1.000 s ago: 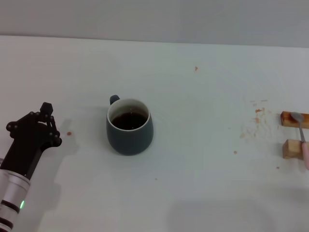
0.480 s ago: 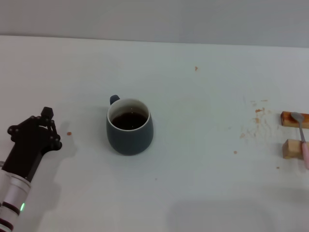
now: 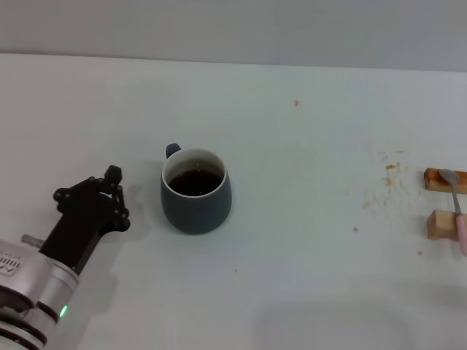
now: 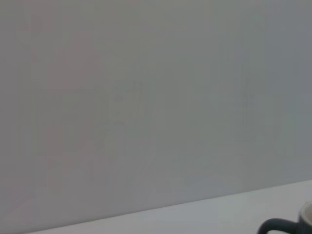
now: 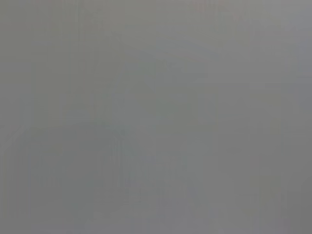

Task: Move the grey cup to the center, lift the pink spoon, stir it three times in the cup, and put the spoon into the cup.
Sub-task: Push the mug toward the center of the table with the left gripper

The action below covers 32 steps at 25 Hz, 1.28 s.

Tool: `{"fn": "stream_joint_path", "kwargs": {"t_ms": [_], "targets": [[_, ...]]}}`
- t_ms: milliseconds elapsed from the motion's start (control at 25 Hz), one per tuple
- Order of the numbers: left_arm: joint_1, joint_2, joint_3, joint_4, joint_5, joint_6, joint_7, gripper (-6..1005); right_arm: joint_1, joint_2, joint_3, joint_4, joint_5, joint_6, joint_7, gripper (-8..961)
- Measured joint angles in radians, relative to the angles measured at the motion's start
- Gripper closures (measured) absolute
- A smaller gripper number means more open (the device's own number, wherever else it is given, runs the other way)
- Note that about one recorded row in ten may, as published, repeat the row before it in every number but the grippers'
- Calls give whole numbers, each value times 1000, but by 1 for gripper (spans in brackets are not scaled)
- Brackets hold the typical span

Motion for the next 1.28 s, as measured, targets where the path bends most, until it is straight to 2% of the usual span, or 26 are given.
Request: {"fn": "stream_joint_path", "kwargs": {"t_ms": [240, 600, 640, 760, 1280], "targets": [[-29, -2, 48, -25, 1, -27, -2, 1001, -1, 0, -1, 2, 0, -3, 0, 184], [-47, -3, 66, -30, 0, -54, -2, 1001, 1, 0, -2, 6, 0, -5, 4, 184], [-76, -3, 93, -48, 0, -83, -2, 1001, 1, 0, -2, 6, 0, -5, 4, 184], [-90, -3, 108, -51, 0, -97, -2, 1001, 1, 0, -2, 6, 0, -5, 5, 184], [-102, -3, 155, -90, 0, -147, -2, 1001, -2, 0, -2, 5, 0, -5, 5, 184]]}}
